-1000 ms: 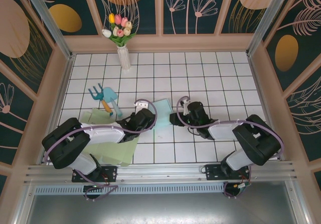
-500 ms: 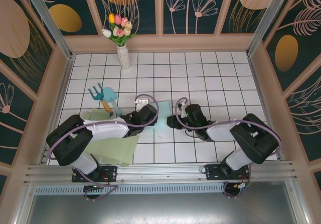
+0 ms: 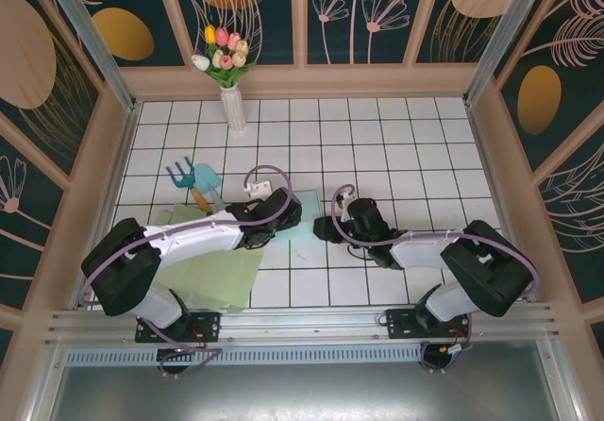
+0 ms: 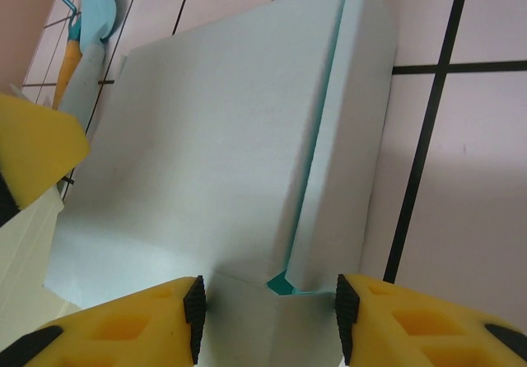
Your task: Fold the paper box
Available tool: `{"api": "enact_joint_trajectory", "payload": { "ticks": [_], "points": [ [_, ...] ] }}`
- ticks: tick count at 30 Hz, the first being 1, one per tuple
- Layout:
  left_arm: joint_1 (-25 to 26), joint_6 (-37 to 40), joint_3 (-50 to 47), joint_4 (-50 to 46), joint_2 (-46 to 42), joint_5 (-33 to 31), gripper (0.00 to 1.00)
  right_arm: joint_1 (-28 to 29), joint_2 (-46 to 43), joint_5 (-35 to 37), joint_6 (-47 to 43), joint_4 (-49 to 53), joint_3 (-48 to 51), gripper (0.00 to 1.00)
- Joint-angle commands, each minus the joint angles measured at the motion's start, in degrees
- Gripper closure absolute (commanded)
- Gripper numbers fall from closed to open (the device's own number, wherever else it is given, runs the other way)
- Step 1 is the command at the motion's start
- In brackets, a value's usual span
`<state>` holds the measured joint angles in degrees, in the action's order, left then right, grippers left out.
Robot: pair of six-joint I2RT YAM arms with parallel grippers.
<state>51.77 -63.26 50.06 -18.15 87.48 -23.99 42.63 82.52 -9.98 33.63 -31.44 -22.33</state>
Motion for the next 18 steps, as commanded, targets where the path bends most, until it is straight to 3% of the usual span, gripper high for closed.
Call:
{"api": "enact_joint_trajectory", "payload": {
  "ticks": [1,2,11,18],
  "points": [
    [0.2,-8.0,1.3,-5.8,-1.0,1.0,0.06,0.4,-1.1,1.5,0.6,0.2,1.0,0.51],
    [0.2,-9.4,1.3,-5.9,-1.1,1.5,0.02,0.4,-1.0,1.5,0.5,0.2,1.0,0.51],
    [-1.8,-18.4,1.0,-0.8,0.9,11.8,0.02,0.4,0.6,1.8,0.1,-0.7,1.2,0.51],
    [-2.2,-20.7,1.0,-0.8,3.8,14.2,0.03,0.4,1.4,1.3,-0.2,-1.3,1.4,0.51]
  ]
}}
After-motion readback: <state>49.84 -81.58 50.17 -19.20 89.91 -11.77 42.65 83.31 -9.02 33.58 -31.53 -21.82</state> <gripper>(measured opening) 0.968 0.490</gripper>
